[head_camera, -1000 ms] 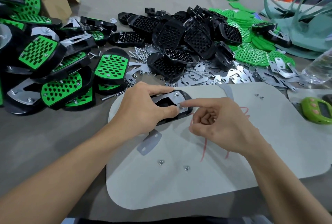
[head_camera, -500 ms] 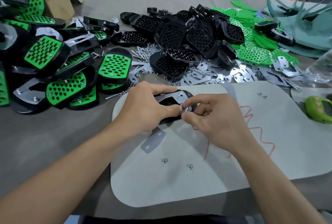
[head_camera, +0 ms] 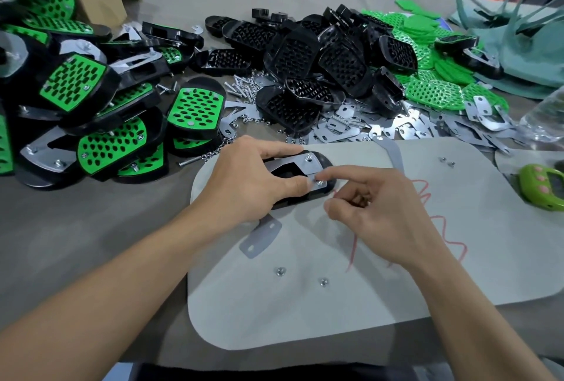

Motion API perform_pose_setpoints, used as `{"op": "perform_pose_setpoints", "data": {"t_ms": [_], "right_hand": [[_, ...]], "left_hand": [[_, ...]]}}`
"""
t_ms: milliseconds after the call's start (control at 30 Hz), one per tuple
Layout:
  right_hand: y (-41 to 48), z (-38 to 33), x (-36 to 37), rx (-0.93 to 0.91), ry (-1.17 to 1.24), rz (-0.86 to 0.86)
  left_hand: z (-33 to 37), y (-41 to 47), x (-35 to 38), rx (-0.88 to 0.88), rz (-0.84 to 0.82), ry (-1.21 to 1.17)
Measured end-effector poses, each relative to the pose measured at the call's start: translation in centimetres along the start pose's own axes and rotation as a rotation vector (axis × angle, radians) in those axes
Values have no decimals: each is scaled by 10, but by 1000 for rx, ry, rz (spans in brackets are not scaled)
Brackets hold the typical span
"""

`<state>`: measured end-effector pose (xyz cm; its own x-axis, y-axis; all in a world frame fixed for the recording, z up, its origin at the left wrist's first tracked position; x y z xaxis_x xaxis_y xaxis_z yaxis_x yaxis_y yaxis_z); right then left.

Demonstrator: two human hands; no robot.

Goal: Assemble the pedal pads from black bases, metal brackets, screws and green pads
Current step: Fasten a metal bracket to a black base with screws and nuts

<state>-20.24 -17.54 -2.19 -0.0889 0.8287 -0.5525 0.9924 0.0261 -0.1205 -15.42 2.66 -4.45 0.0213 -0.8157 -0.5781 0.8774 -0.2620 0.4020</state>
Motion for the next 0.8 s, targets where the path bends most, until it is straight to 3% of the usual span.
{"op": "perform_pose_setpoints", "data": {"t_ms": [200,300,433,800], "right_hand": [[-2,6,0,99,64,79],[-4,4,-2,27,117,21],[-1,2,1,3,0,-69],[-1,1,11,59,20,88]], "left_hand": [[-3,1,0,-10,-2,7],[-3,0,1,-2,2,4],[-2,0,1,5,7,3],[0,-1,-2,34,-3,15]]}}
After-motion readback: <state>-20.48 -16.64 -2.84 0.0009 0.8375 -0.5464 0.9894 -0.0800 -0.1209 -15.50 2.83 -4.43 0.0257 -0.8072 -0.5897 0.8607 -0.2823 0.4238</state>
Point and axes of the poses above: each hand's wrist, its own y-axis towards the middle knuckle, its own x-axis out of the palm, z = x × y, the point moved 2 cm from there along y, towards the middle knuckle, and after that the axes turned 15 degrees about x, right-handed, at the moved point
